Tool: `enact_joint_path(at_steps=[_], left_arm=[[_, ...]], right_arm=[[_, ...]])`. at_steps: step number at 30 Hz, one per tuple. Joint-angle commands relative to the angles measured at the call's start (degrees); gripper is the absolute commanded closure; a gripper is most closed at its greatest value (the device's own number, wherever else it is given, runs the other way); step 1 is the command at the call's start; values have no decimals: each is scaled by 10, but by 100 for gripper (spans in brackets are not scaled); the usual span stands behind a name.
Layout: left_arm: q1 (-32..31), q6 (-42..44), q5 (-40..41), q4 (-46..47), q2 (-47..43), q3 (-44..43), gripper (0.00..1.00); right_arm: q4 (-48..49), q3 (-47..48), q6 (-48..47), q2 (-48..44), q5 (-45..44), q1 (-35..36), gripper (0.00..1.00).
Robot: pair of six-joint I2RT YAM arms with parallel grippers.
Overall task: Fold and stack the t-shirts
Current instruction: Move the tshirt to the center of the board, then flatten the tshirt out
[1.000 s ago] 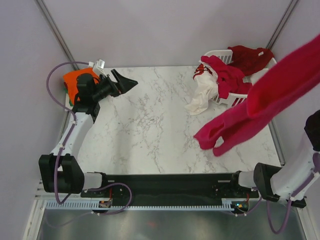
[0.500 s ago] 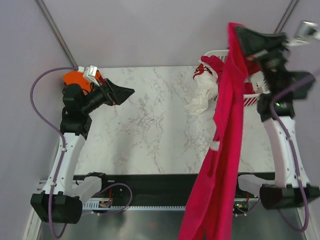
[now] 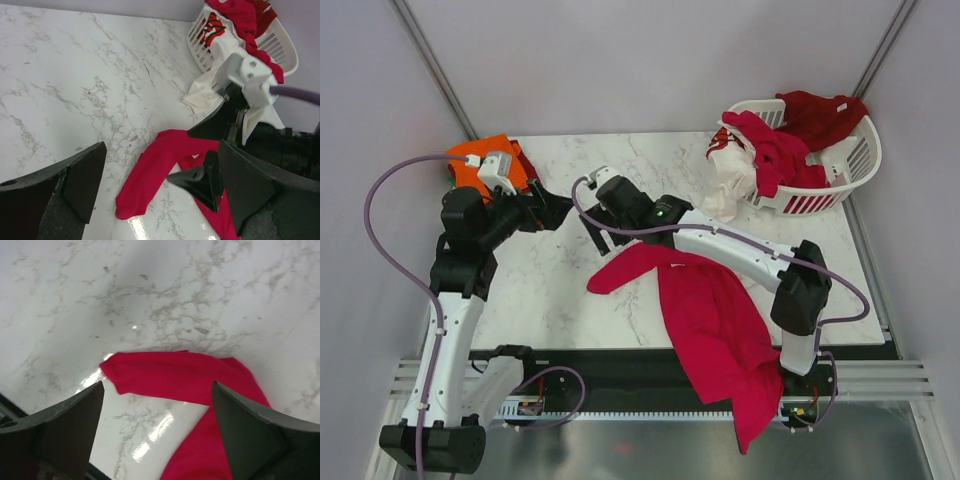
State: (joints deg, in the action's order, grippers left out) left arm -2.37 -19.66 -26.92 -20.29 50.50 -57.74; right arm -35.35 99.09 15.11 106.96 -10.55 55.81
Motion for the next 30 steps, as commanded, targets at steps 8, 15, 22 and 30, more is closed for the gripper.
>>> enact_joint_path(at_steps=[8,15,22,30], left_arm=[[1,35,75,-45,-67,90,0],[-5,32,47,-56,-79,106,0],[-6,35,44,-56,-64,103,0],[-9,36,37,-55,-44,100,0]], right_arm=[[8,-67,27,-68,-67,-228,2],[20,-120,31,-42,-112,-273,2],[10,-97,45,6,-213,-285,2],[5,-89,45,48,-300,-282,2]])
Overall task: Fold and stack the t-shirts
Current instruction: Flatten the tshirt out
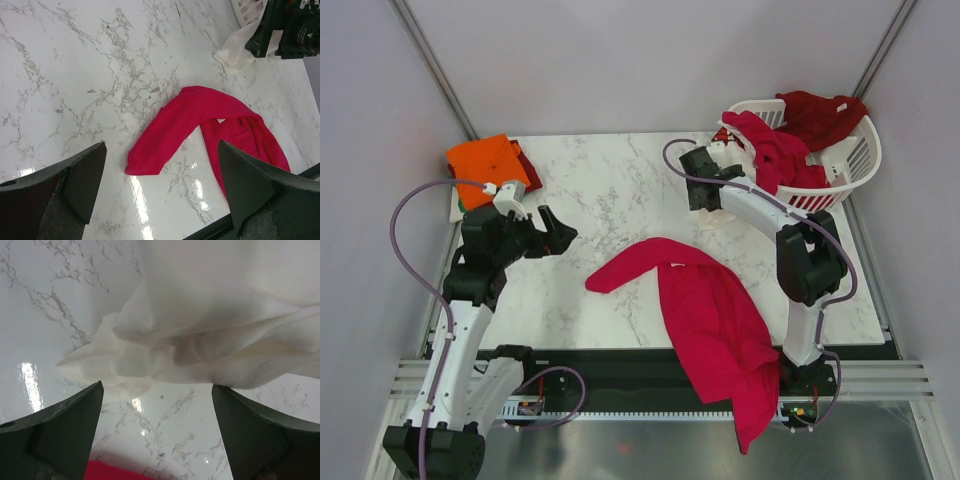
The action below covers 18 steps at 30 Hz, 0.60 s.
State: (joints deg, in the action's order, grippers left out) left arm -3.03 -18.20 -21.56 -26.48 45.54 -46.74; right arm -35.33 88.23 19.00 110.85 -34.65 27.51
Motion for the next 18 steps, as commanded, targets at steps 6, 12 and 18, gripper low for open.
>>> enact_joint_path(at_steps=[6,12,18], left_arm=[[-8,21,-20,6,14,-10,0],[-10,21,-19,6,17,-9,0],[-10,22,-16,6,24,-9,0]], right_arm=[[26,40,-20,66,-93,-4,2],[82,35,-46,87,-115,-15,10],[149,1,-71,63,-104,-32,78]])
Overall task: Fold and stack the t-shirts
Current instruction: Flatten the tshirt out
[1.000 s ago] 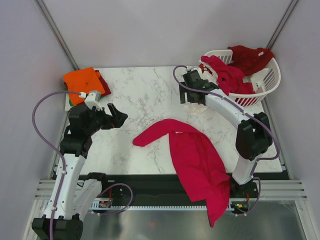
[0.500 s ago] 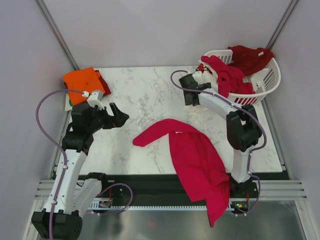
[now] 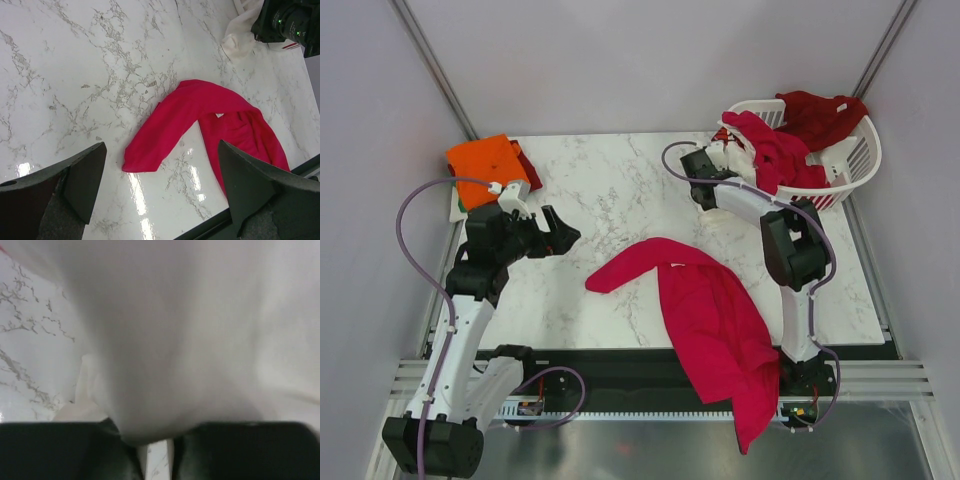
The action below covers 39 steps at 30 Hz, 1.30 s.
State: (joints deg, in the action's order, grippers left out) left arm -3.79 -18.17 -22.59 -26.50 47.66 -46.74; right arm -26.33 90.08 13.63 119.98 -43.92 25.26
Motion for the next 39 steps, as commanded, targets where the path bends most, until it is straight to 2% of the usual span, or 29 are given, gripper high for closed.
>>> enact_joint_path(at_steps=[1,2,8,13,16,21,27,28,30,31,33,36,39], left_arm=[[-3,22,-6,6,2,-10,0],[-2,23,-5,6,2,-10,0],[-3,24,-4,6,5,-11,0],[-2,26,-2,5,4,-12,0],[-3,25,-1,3,4,-12,0],[-4,25,3,3,-3,-11,0],[-8,21,9,2,0,-11,0],[-10,17,11,2,1,-11,0],[-12,2,26,4,6,-11,0],[-15,0,30,6,9,-11,0],[-20,0,39,14,9,-9,0],[-48,-4,53,20,9,-6,0],[-115,-3,93,2,32,-12,0]], right_arm=[[67,-22,-25,-34,1,-11,93],[71,-25,-26,-41,9,-11,100],[75,-18,-23,-150,100,-11,100],[56,89,-38,-223,133,-11,100],[49,173,-68,-215,82,-30,100],[15,310,-75,-136,30,-153,100],[-8,309,-33,-69,25,-282,100],[-18,311,-30,-59,37,-291,88],[-70,327,-14,-37,68,-308,40],[-84,328,-7,-38,87,-310,10],[-94,311,17,-67,112,-310,2],[-87,289,32,-128,156,-300,2],[-86,266,28,-199,169,-265,2]])
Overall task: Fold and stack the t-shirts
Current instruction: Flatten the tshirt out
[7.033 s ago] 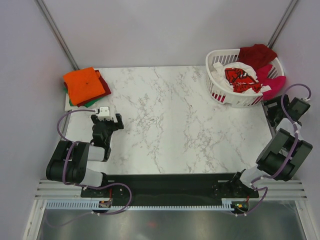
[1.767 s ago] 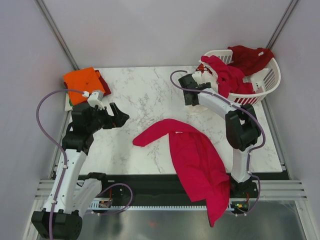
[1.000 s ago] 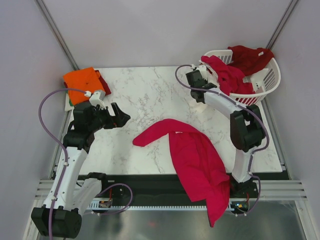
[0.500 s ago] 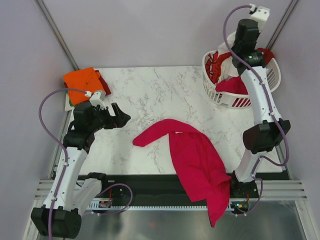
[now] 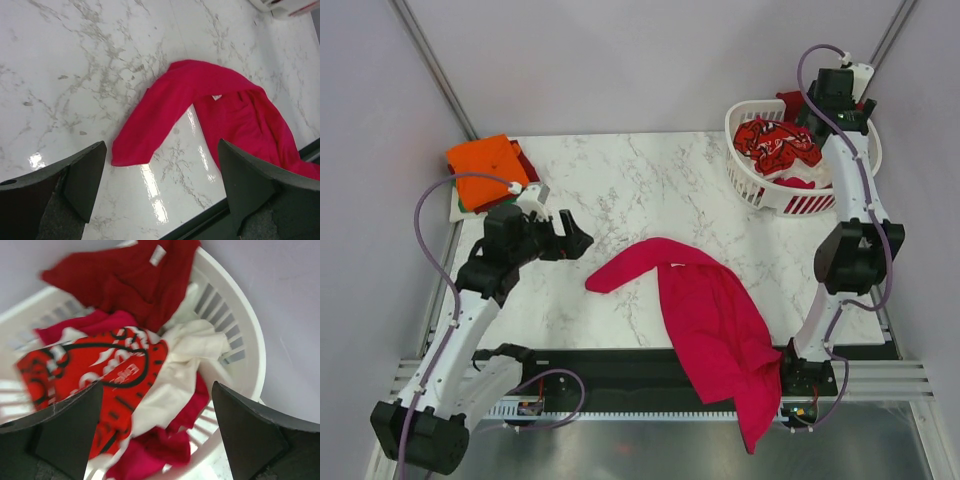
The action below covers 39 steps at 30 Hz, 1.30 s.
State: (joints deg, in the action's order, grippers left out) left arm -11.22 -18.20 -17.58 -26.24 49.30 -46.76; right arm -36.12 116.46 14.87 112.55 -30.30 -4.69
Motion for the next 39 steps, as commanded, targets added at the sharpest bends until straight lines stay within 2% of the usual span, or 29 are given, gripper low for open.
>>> enact_joint_path(at_steps=[1,4,5,6,8,9,10,12,14,15,16,17,19,24,29,34,36,38,39], left_arm=[[-74,-6,58,-9,29,-16,0],[-127,-45,96,-26,97,-23,0],[-142,-60,110,-25,123,-21,0],[-158,-89,159,-26,130,-23,0],[-243,-113,258,-52,131,-39,0],[-314,-132,388,-64,127,-59,0],[-339,-138,441,-65,120,-61,0],[-339,-178,505,-50,113,-34,0],[-307,-206,475,-16,127,-3,0],[-281,-170,379,-12,161,7,7],[-243,-174,357,-14,177,9,22],[-232,-184,348,-24,192,21,25],[-215,-224,340,-17,196,44,22],[-208,-225,322,36,215,77,20],[-208,-223,312,49,257,71,28],[-208,-224,318,69,295,85,32],[-208,-221,309,79,311,81,40],[-208,-221,311,93,316,78,59],[-208,-219,311,96,321,76,82]], right_arm=[[12,-10,16,-145,33,42,2],[18,-90,28,-225,75,106,2],[31,-149,33,-266,108,134,2],[41,-182,37,-287,123,151,2],[57,-271,48,-340,127,201,2],[63,-300,49,-356,132,215,2],[67,-328,54,-371,130,228,2],[72,-400,62,-406,141,250,2],[74,-450,68,-427,150,258,2],[74,-462,68,-435,153,260,2],[73,-473,69,-442,160,260,2],[71,-489,69,-456,162,262,2],[68,-501,66,-471,169,264,2],[55,-530,59,-501,184,263,2],[50,-554,57,-517,188,263,2],[38,-571,62,-530,197,264,2],[29,-585,72,-542,208,266,2],[13,-611,100,-562,213,277,2],[8,-621,114,-568,219,282,2]])
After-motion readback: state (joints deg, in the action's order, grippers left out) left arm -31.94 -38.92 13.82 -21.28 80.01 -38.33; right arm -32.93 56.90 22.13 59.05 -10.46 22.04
